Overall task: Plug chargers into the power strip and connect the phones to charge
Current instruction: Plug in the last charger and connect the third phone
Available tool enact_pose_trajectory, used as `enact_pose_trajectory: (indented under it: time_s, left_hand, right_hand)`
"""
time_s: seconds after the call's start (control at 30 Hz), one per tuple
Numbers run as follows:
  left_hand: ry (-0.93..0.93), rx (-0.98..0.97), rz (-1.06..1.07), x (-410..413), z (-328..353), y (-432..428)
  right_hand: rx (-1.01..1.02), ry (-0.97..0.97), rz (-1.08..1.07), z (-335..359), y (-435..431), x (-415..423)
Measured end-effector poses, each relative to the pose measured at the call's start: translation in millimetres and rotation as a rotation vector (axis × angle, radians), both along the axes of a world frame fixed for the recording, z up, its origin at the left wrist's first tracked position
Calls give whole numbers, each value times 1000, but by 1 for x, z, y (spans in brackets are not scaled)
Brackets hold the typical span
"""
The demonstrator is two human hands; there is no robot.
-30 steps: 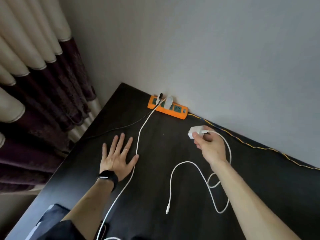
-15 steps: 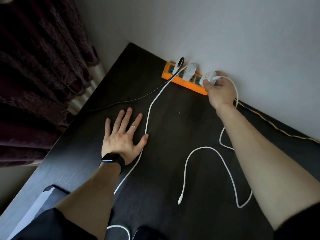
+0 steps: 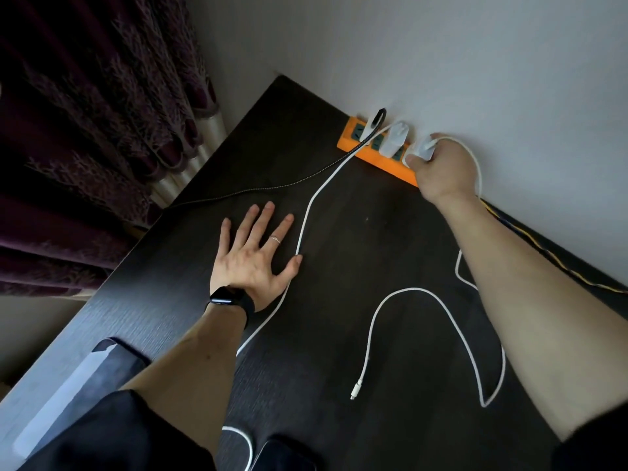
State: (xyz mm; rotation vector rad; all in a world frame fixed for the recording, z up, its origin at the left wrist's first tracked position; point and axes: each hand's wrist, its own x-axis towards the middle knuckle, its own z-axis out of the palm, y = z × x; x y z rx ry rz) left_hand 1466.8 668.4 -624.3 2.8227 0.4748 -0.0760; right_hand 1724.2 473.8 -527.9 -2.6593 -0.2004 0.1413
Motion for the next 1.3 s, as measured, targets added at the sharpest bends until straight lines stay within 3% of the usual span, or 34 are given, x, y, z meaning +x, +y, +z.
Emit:
enact_pose_trajectory:
  time_s: [0.27,0.7,0.8,0.93,1.0,1.17,1.3]
  left_hand:
    - [9,-3,-2,-1,-1,0]
    - [40,-15,9,0,-3,-1]
    - [20,1,8,3,-3,1]
    - [26,23,4,0,-7,1]
    - [47,21,1,0,-6,1]
    - [242,-54,-30,2,17,1]
    - [283,-317,63,-12,51,-11]
  right_hand:
    - [-163,16,88,6,4,11]
    - [-22,66,-23,-12,6,3]
    - [233,180,-124,-8,10,-45]
    - [523,10,-124,-8,-15,-175]
    - [503,-2,-180,-15,-37,-239]
    - [360,269,-528,-49,-80,-349]
    - [297,309,-477,-51,-84,-366]
